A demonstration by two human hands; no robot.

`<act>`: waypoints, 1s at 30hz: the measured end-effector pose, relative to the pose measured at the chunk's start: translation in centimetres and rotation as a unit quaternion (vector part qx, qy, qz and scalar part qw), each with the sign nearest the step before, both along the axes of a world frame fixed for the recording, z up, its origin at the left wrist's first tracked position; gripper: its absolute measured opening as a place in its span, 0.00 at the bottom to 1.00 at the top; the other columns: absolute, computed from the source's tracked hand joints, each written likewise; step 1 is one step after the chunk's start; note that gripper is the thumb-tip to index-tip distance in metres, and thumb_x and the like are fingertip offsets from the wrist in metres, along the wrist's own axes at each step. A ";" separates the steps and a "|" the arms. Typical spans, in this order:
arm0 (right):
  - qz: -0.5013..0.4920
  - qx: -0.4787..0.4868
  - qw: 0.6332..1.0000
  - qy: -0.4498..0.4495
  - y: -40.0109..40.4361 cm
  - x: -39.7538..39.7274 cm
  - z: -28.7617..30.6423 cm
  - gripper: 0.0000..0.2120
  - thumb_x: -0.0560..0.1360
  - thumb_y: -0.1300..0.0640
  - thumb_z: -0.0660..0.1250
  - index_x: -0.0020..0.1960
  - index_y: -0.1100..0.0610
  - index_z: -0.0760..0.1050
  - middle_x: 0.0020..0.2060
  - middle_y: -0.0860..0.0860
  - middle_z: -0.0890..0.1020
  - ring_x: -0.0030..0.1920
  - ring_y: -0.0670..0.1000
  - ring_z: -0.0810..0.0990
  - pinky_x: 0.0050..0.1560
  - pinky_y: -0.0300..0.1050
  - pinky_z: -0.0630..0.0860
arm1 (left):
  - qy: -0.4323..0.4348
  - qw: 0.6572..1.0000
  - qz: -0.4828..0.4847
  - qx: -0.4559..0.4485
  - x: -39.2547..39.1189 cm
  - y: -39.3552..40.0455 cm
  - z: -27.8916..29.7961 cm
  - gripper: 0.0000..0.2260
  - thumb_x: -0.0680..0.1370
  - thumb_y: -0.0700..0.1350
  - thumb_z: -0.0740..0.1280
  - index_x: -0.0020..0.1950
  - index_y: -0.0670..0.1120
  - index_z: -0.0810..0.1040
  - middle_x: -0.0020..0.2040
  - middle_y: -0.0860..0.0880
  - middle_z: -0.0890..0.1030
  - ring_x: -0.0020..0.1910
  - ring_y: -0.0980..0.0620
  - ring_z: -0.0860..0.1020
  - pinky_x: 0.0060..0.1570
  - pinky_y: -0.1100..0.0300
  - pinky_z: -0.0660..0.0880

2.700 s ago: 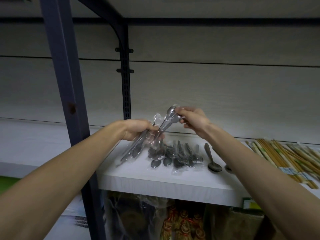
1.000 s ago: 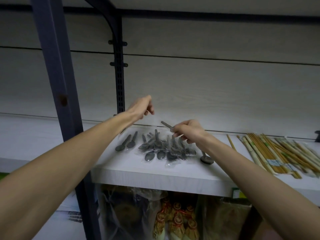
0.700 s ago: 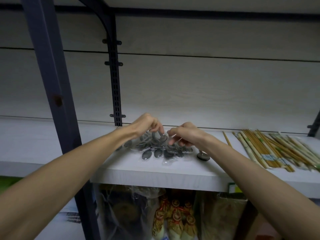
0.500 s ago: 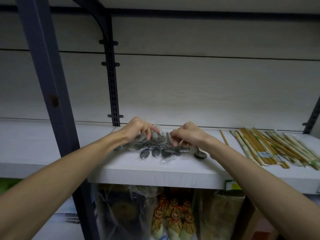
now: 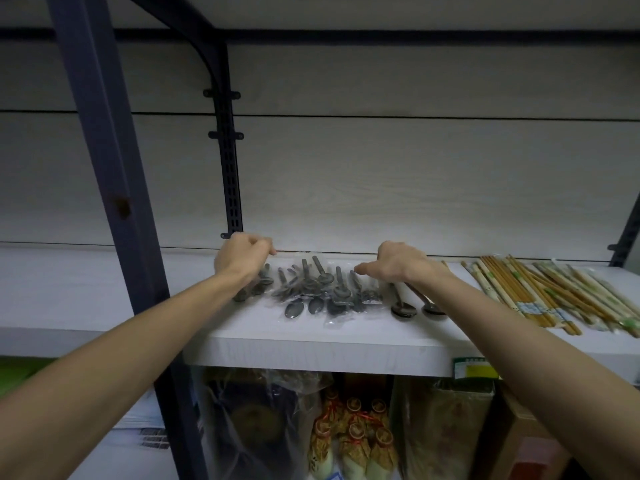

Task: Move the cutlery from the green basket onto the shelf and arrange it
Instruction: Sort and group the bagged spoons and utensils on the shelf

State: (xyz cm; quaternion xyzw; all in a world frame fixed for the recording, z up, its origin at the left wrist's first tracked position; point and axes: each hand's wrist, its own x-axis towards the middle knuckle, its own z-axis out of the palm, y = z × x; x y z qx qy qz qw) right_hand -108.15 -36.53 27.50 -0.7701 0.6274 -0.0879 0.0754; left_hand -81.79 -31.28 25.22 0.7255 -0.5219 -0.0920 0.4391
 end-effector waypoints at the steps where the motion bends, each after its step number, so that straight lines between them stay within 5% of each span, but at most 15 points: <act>1: 0.003 0.020 1.000 0.003 0.0 0.2 0.2 0.24 0.76 0.34 0.65 0.44 0.58 0.72 0.43 0.52 0.77 0.48 0.56 0.77 0.48 0.46 0.72 | -0.041 0.997 0.023 0.061 0.4 -0.2 0.0 0.12 0.77 0.50 0.63 0.39 0.46 0.81 0.40 0.52 0.82 0.41 0.52 0.78 0.43 0.57 0.73; 6: 0.011 0.116 0.992 -0.056 -1.0 1.3 0.9 0.27 0.73 0.33 0.68 0.50 0.59 0.75 0.45 0.55 0.84 0.46 0.57 0.84 0.50 0.49 0.81 | -0.093 0.962 0.013 0.257 1.4 -0.2 -0.4 0.29 0.79 0.61 0.62 0.72 0.42 0.71 0.72 0.40 0.73 0.66 0.40 0.74 0.64 0.50 0.72; 11: 0.039 0.206 0.964 -0.165 -0.8 2.5 1.5 0.34 0.73 0.36 0.69 0.65 0.62 0.72 0.52 0.59 0.84 0.44 0.57 0.87 0.49 0.49 0.84 | 0.121 0.961 -0.071 0.240 0.9 -0.3 0.8 0.27 0.78 0.56 0.69 0.74 0.46 0.71 0.77 0.43 0.67 0.72 0.41 0.69 0.72 0.46 0.68; 13: 0.043 0.216 0.958 -0.183 -0.7 2.7 1.5 0.36 0.73 0.36 0.69 0.69 0.62 0.70 0.52 0.59 0.84 0.44 0.58 0.87 0.49 0.51 0.84 | 0.143 0.959 -0.068 0.234 1.0 -0.4 1.2 0.29 0.77 0.56 0.70 0.76 0.48 0.69 0.78 0.44 0.65 0.72 0.43 0.69 0.72 0.47 0.69; 20: -0.013 0.133 0.989 -0.056 0.6 3.4 1.0 0.43 0.69 0.26 0.66 0.69 0.59 0.72 0.51 0.60 0.82 0.41 0.60 0.85 0.50 0.55 0.83 | 0.022 0.955 -0.038 0.293 1.2 0.0 1.6 0.27 0.80 0.59 0.66 0.73 0.43 0.70 0.64 0.43 0.78 0.54 0.45 0.81 0.46 0.53 0.80; 24: -0.004 0.188 0.976 -0.109 0.3 5.0 0.0 0.45 0.66 0.26 0.69 0.67 0.62 0.72 0.53 0.62 0.82 0.44 0.60 0.85 0.49 0.55 0.84 | 0.077 0.951 -0.066 0.293 -0.1 -0.7 2.0 0.25 0.81 0.61 0.64 0.63 0.40 0.75 0.53 0.43 0.82 0.50 0.45 0.82 0.52 0.50 0.81; 26: 0.020 0.200 0.971 -0.130 0.1 5.6 -0.3 0.41 0.67 0.29 0.71 0.63 0.62 0.74 0.53 0.61 0.83 0.45 0.59 0.85 0.47 0.52 0.84 | 0.110 0.945 -0.076 0.299 -1.2 -0.8 2.2 0.23 0.82 0.60 0.62 0.55 0.38 0.76 0.49 0.42 0.82 0.46 0.45 0.82 0.52 0.51 0.81; 30: 0.053 0.213 0.956 -0.196 0.0 6.1 -1.2 0.22 0.72 0.41 0.74 0.51 0.59 0.75 0.44 0.55 0.83 0.39 0.51 0.82 0.32 0.40 0.78 | 0.158 0.911 -0.135 0.356 -2.6 -0.9 2.0 0.25 0.81 0.63 0.61 0.49 0.39 0.78 0.37 0.45 0.80 0.32 0.49 0.76 0.31 0.59 0.74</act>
